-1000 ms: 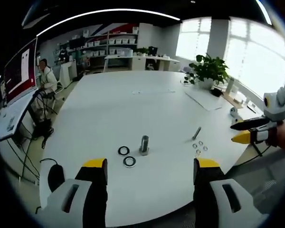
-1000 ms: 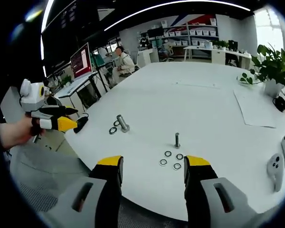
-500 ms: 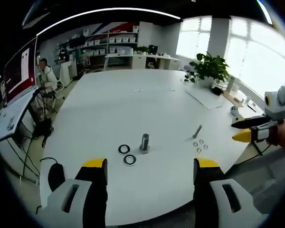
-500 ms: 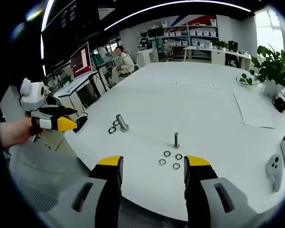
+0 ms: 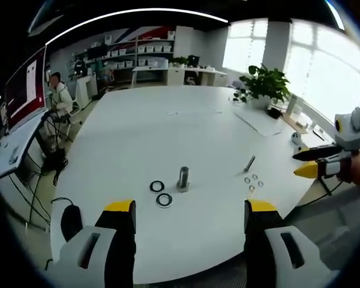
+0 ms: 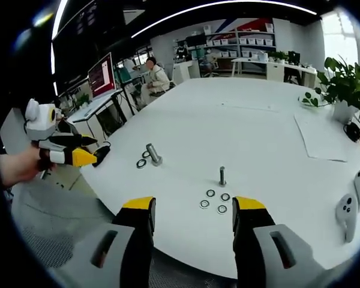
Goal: Place the washer onto the threaded stud by aligning its center hole with the stud, sliding it down to the base, and recovering from edge contact or off-axis alignment until the washer reaches the visible bottom stop.
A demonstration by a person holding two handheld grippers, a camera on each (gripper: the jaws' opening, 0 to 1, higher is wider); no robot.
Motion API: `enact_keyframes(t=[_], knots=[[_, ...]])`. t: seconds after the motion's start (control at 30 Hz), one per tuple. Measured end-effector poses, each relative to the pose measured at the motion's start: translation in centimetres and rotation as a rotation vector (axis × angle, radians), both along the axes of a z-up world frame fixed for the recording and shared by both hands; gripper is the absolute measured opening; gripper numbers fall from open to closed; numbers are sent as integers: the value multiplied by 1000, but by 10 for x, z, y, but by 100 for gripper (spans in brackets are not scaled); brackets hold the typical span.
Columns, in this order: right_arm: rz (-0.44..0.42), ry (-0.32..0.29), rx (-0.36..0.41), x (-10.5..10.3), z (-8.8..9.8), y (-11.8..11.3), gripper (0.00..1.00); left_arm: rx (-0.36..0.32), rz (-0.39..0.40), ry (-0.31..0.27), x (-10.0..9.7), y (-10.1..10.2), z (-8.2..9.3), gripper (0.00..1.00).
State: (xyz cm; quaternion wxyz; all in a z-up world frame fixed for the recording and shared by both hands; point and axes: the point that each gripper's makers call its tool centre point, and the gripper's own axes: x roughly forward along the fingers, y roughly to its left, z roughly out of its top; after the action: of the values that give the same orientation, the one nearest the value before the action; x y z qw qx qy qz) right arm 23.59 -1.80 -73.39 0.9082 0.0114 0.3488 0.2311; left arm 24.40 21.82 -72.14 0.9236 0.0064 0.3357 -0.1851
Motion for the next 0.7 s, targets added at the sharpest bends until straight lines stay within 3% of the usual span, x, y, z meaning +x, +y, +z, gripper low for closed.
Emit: enact_keyframes(t=[0.7], knots=[[-1, 29, -13, -3, -8, -2, 54, -5, 7, 9, 0, 2, -2, 72]])
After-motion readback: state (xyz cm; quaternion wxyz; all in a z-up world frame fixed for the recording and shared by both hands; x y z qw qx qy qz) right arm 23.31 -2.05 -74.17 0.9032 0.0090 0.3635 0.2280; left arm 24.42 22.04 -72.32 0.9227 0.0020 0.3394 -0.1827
